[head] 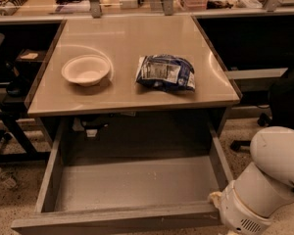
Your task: Open top drawer
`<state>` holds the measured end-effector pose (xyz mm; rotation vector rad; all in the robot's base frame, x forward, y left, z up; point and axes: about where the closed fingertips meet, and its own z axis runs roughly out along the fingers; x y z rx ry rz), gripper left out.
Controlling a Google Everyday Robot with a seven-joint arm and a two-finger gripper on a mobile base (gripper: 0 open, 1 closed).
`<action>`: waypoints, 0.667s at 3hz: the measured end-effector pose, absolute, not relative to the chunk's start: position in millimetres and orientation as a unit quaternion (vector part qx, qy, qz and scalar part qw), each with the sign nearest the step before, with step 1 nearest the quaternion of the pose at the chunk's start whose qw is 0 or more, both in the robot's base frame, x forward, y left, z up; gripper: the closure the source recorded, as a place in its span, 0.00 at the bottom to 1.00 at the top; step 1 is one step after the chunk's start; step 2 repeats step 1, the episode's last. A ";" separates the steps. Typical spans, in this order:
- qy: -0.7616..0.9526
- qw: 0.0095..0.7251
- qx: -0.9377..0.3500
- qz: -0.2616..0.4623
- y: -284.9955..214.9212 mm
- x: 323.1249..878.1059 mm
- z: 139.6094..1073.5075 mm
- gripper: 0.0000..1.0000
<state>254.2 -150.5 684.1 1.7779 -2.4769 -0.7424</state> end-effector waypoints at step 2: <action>-0.789 0.002 0.567 -0.237 -150.5 254.3 684.2 0.00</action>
Offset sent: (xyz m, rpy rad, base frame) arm 0.0000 0.0000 0.0000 0.0000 0.0000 0.0000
